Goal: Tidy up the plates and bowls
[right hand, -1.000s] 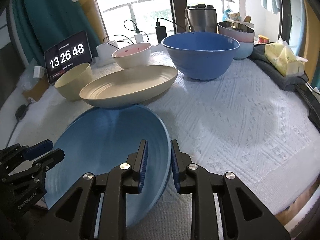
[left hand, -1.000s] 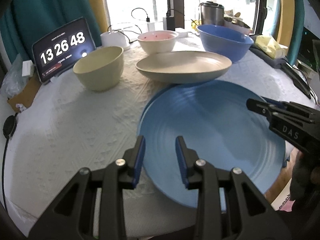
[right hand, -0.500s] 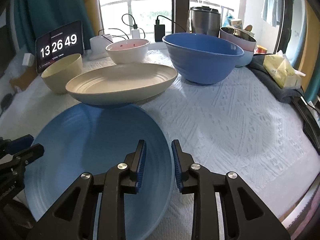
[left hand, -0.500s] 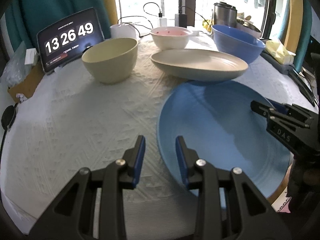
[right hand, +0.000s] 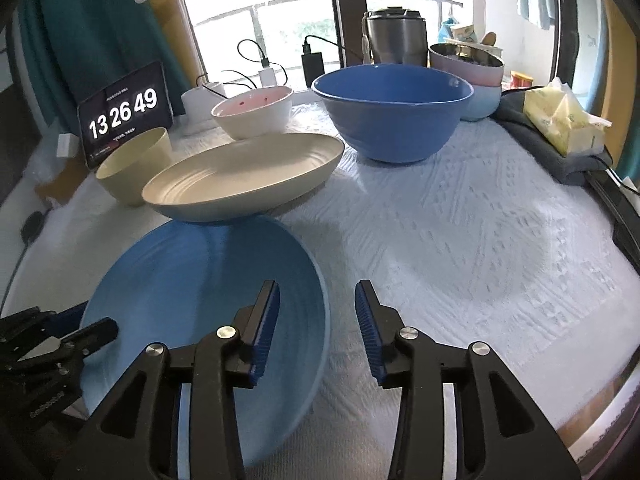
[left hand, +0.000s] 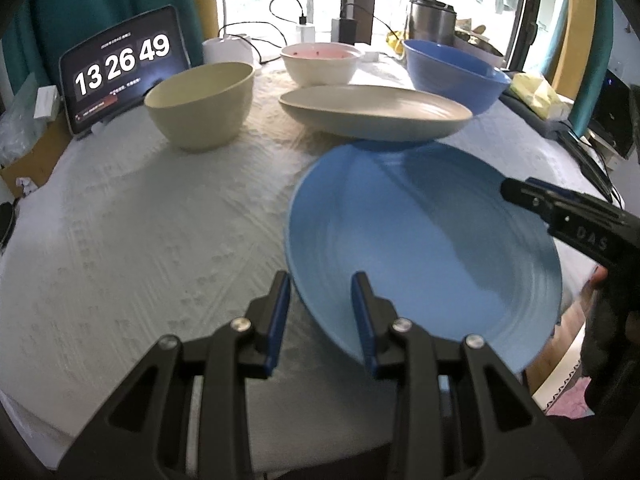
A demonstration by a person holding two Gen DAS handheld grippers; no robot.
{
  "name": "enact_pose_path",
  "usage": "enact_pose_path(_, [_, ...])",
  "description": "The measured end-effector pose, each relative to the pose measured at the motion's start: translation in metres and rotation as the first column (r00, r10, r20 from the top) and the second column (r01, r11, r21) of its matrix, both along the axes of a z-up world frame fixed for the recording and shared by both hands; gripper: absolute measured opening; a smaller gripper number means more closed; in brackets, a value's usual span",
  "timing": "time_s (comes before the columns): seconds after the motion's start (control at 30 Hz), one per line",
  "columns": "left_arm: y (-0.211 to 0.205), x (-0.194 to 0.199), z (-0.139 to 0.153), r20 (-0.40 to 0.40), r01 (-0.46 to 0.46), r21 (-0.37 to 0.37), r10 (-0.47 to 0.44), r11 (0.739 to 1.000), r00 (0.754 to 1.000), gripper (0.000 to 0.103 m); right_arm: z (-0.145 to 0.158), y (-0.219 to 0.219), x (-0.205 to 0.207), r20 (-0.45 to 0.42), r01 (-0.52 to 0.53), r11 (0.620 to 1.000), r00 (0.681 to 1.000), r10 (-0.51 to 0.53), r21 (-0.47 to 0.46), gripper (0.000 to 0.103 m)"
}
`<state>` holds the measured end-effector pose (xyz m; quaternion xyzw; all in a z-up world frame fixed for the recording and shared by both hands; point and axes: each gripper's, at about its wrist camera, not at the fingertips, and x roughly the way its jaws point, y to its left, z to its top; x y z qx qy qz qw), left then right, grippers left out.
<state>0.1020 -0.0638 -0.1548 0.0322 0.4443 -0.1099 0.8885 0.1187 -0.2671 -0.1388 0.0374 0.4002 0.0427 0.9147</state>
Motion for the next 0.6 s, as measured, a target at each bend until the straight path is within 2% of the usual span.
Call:
enact_pose_path(0.1, [0.001,-0.007,0.001,0.013,0.005,-0.015,-0.005,1.000,1.000,0.034,0.000,-0.004,-0.012,0.007,0.005,1.000,1.000,-0.005,0.004,0.042])
enact_pose_path(0.4, [-0.003,-0.013,0.001,0.021,0.015,0.001,-0.015,1.000,1.000,0.038,-0.017,0.008,-0.031,-0.051,-0.021,1.000,0.998,0.022,0.006,0.043])
enact_pose_path(0.6, [-0.005,-0.005,-0.004,0.020,0.004,0.010,-0.004,1.000,1.000,0.040,-0.023,0.012,-0.036,0.040,-0.049,0.999,0.998,0.049,-0.013,0.042])
